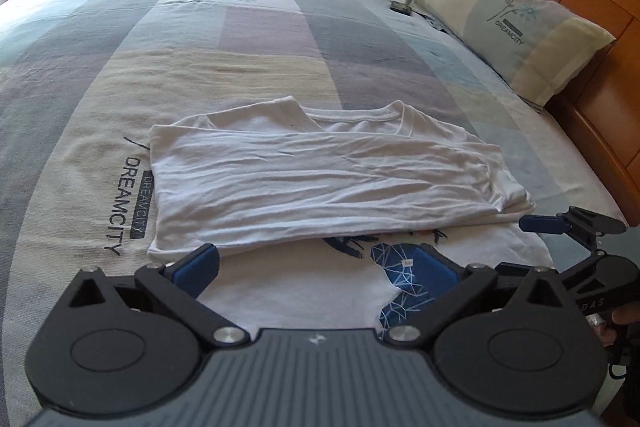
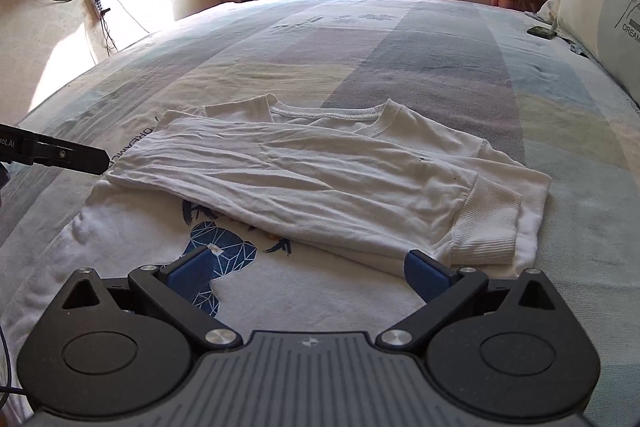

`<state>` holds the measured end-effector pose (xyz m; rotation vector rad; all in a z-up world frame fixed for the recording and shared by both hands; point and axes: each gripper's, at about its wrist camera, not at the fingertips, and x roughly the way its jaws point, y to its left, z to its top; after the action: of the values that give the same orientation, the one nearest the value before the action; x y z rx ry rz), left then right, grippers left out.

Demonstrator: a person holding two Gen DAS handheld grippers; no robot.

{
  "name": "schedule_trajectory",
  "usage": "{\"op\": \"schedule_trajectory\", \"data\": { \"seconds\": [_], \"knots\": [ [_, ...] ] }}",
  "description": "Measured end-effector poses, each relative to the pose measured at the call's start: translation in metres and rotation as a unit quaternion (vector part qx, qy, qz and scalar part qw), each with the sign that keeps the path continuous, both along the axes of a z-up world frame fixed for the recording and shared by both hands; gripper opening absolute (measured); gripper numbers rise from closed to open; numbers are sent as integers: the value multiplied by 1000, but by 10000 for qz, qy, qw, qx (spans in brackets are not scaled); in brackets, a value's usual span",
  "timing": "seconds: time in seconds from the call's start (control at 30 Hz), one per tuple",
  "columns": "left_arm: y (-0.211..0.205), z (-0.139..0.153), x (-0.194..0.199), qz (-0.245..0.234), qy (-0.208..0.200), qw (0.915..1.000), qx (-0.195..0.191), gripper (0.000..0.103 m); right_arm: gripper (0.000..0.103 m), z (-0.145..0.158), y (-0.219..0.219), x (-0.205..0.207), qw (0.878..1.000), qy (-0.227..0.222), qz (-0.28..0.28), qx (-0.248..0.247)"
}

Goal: Fold clothes
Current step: 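Move both open tools back toward the sweatshirt's ribbed hem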

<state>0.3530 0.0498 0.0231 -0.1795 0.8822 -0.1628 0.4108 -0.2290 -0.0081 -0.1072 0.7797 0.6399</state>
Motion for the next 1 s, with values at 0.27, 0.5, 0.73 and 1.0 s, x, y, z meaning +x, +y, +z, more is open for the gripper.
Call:
{"op": "schedule_trajectory", "data": {
  "seconds": [0.27,0.5,0.73,1.0],
  "knots": [
    [-13,-56,-38,-306,646,9974,83,102,103,-20,12,-49,9988,379,-32,-316],
    [-17,-45,-76,-930,373,9941,425,102,103,-21,10,-92,9960,298,-537,-644],
    [-23,-57,-132,-1428,176,9876,627,102,103,-23,20,-156,9952,98,-750,-617],
    [-26,-57,-203,-1618,-271,9826,869,102,103,-39,11,-230,9906,-358,-1110,-710]
  ]
}}
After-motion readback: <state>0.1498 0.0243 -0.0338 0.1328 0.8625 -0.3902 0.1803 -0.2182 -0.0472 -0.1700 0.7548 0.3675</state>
